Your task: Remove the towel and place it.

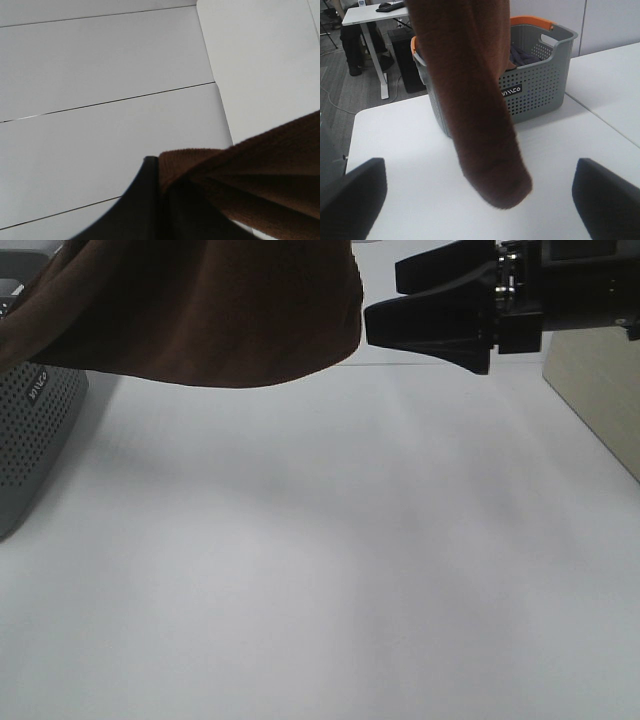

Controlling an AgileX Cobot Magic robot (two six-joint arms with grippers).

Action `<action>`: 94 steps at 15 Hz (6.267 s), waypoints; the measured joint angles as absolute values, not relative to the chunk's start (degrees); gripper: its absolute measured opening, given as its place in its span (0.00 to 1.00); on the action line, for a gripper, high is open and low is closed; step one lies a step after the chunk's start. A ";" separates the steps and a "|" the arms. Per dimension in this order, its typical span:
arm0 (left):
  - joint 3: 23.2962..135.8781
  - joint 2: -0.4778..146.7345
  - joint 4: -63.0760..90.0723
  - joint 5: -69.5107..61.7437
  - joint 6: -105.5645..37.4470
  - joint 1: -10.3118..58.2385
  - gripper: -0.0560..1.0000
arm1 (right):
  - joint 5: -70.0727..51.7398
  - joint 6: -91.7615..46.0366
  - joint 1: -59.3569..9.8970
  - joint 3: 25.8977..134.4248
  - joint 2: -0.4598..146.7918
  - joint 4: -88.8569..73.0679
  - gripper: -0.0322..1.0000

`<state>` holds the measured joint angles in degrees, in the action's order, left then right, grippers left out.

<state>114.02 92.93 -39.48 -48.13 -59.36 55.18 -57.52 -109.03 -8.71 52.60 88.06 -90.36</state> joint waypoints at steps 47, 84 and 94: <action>114.02 95.74 -41.42 -31.68 -16.96 36.04 0.05 | -49.62 -22.17 -17.99 128.69 99.29 -3.38 0.04; 137.80 125.02 -11.46 -54.95 -11.06 20.63 0.05 | -50.13 -19.02 -17.99 137.34 117.91 -10.66 0.04; 126.68 108.00 -7.56 -68.81 -1.38 20.86 0.05 | -69.61 -14.78 -18.51 134.53 110.07 -13.01 0.04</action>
